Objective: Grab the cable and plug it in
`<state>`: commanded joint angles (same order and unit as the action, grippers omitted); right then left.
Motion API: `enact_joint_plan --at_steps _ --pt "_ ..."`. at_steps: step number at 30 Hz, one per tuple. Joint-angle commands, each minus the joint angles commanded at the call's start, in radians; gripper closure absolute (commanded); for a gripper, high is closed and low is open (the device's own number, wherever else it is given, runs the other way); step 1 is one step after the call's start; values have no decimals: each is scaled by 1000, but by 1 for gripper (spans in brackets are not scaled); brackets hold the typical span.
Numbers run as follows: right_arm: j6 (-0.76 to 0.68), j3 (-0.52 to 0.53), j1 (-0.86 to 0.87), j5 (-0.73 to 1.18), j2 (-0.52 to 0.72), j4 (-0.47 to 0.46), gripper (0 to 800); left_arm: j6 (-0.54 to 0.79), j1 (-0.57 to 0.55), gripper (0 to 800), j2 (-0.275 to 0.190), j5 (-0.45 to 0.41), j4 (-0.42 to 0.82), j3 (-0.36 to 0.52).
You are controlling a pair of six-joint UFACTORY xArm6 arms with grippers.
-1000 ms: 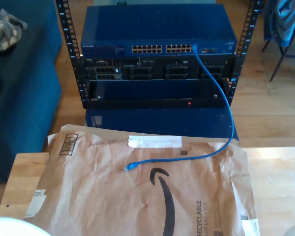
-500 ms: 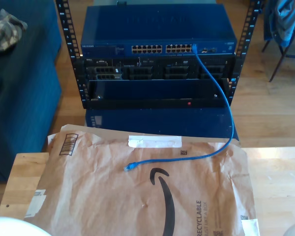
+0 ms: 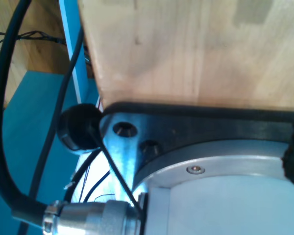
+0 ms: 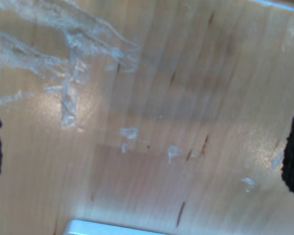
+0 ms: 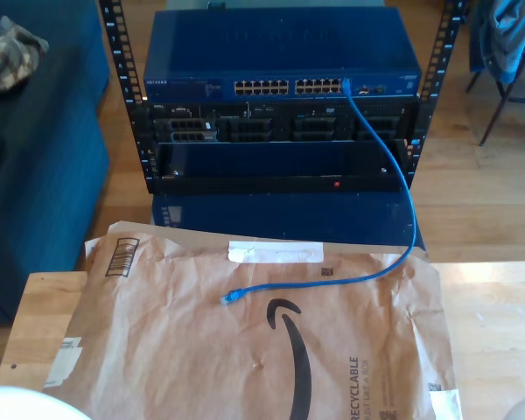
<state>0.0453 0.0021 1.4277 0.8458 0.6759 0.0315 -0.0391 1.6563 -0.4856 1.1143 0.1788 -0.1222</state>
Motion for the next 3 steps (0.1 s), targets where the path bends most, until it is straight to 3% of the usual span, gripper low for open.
enact_joint_plan --at_steps 3 --pt "0 0 -2 0 0 2 2 0 0 0 0 0 0 0"
